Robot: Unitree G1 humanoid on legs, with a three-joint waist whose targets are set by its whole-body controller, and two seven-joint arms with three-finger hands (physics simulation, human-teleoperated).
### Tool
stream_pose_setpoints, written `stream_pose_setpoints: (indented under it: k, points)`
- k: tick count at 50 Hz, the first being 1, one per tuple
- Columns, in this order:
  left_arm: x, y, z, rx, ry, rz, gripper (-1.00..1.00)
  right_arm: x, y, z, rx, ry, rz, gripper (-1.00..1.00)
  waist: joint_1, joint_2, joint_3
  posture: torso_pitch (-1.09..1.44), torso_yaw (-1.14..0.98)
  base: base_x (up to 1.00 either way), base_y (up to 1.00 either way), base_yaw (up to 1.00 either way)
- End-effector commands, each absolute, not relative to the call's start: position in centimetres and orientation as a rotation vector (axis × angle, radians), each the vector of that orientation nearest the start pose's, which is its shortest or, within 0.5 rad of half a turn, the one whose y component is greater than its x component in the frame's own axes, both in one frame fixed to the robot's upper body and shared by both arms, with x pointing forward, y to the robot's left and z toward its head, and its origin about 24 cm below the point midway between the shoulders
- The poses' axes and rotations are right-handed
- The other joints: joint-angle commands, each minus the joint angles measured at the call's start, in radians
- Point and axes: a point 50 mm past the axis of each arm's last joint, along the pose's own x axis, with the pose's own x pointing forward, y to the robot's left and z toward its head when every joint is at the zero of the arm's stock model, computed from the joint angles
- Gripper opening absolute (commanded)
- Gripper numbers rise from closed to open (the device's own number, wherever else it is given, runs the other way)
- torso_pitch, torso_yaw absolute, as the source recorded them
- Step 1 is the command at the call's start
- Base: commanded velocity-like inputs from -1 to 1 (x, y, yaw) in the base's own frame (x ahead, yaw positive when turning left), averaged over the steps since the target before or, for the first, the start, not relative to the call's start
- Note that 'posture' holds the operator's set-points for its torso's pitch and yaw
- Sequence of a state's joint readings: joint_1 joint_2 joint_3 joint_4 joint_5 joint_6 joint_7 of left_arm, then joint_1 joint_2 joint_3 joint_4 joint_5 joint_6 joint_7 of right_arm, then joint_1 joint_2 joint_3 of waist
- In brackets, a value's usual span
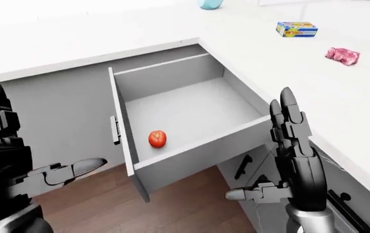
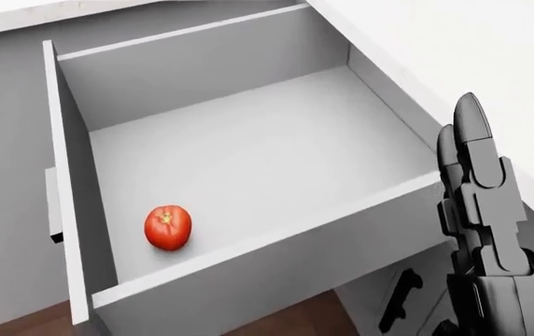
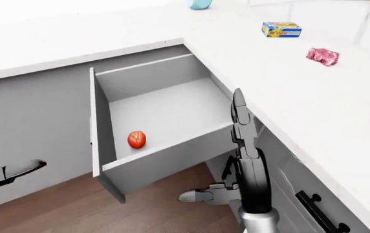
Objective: Close the left drawer.
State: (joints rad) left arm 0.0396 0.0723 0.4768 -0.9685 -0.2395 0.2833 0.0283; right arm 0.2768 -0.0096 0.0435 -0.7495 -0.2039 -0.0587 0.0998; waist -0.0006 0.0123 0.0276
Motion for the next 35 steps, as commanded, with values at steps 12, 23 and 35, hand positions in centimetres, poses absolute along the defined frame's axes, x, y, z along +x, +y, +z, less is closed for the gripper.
stream_pose_setpoints:
  k: [12,23,35]
  points:
    - [20.2,25.4,18.1,0.043,-0.609,0.397,1.00,17.2,-14.6,17.0,-0.247,-0.598,0.029,1.00,-0.002,0.006,-0.017,0.00,0.00,0.00,0.00,0.00]
    - [20.9,26.8,17.3,0.043,-0.586,0.444,1.00,17.2,-14.5,16.8,-0.249,-0.593,0.034,1.00,-0.004,0.004,-0.025,0.00,0.00,0.00,0.00,0.00]
    - [22.4,27.2,15.0,0.036,-0.531,0.456,1.00,17.2,-14.6,16.7,-0.249,-0.593,0.034,1.00,-0.003,0.009,-0.029,0.00,0.00,0.00,0.00,0.00]
